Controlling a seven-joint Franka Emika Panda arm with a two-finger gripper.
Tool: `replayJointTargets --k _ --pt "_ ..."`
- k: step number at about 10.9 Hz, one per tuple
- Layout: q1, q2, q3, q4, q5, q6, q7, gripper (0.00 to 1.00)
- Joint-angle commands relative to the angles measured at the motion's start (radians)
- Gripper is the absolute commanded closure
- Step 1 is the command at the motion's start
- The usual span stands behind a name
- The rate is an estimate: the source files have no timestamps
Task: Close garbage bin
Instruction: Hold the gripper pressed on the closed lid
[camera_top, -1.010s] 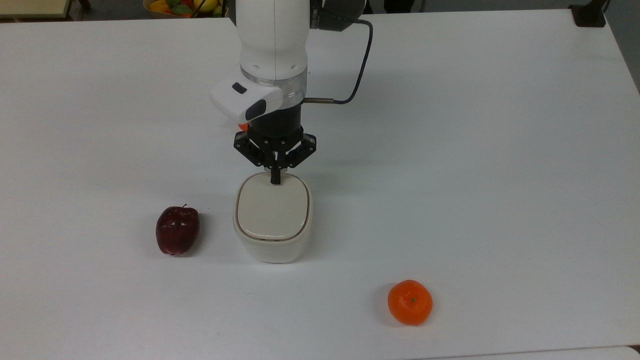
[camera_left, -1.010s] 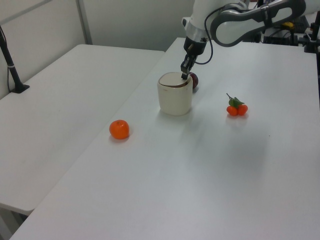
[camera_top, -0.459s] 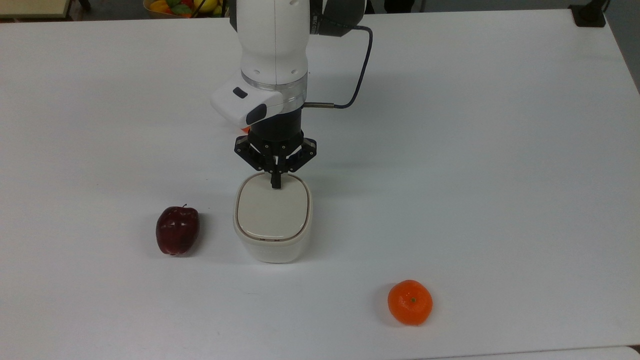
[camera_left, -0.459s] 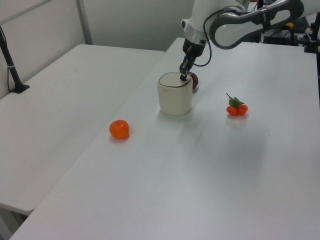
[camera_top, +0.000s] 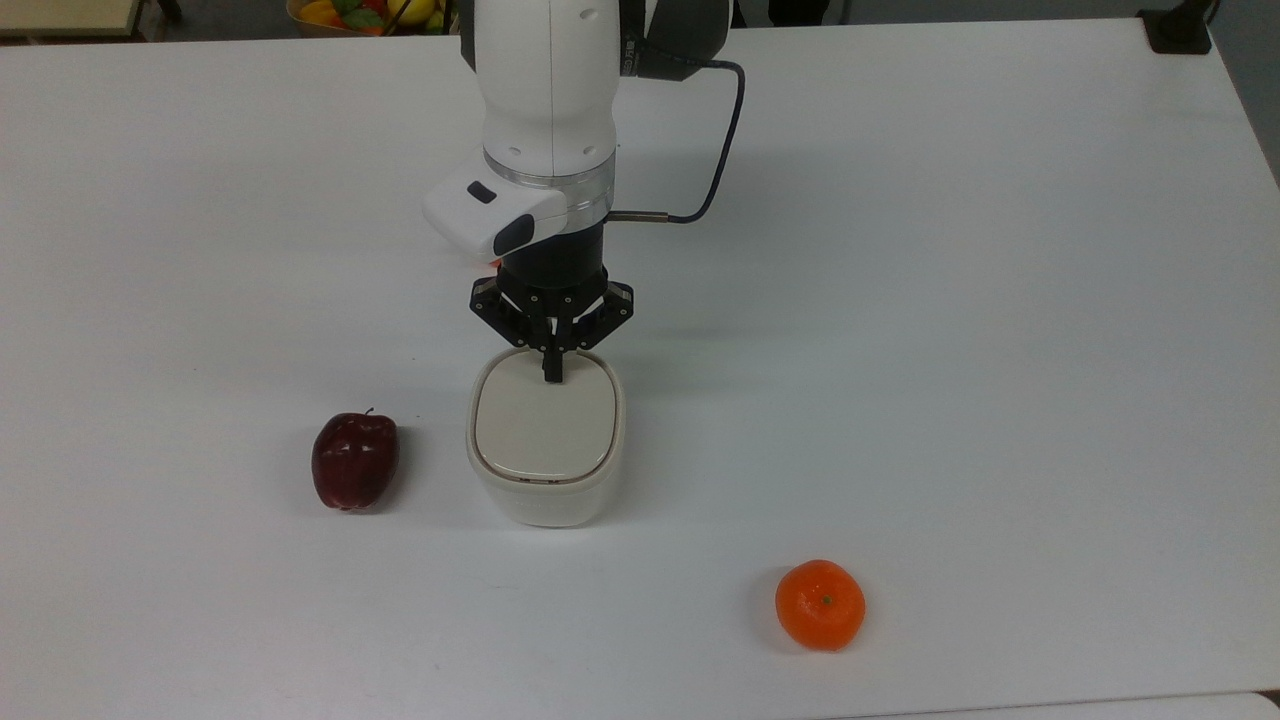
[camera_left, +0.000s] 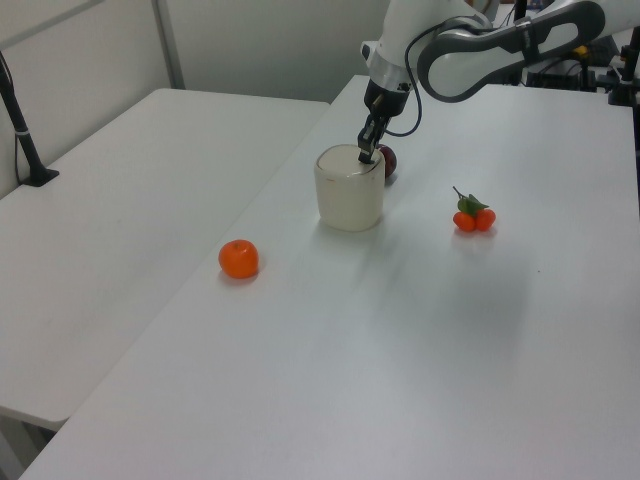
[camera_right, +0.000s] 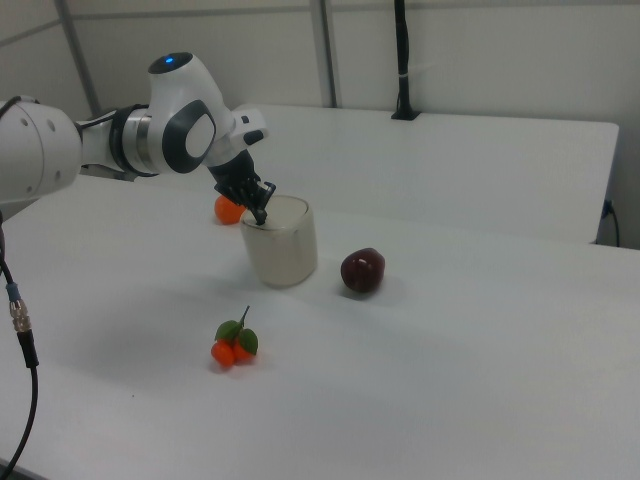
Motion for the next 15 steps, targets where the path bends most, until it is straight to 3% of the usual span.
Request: replayJointTargets --k 1,10,13,15 --pt "0.007 0.018 -0.007 -0.017 0.009 0.028 -0.014 1.00" --pt "0.007 0.018 -0.007 -0.014 0.009 0.019 -0.014 1.00" --pt "0.009 -0.047 -0.007 -0.009 0.011 -0.025 -0.002 1.00" --pt "0.010 -0.110 -0.007 -0.008 0.012 -0.152 0.014 1.00"
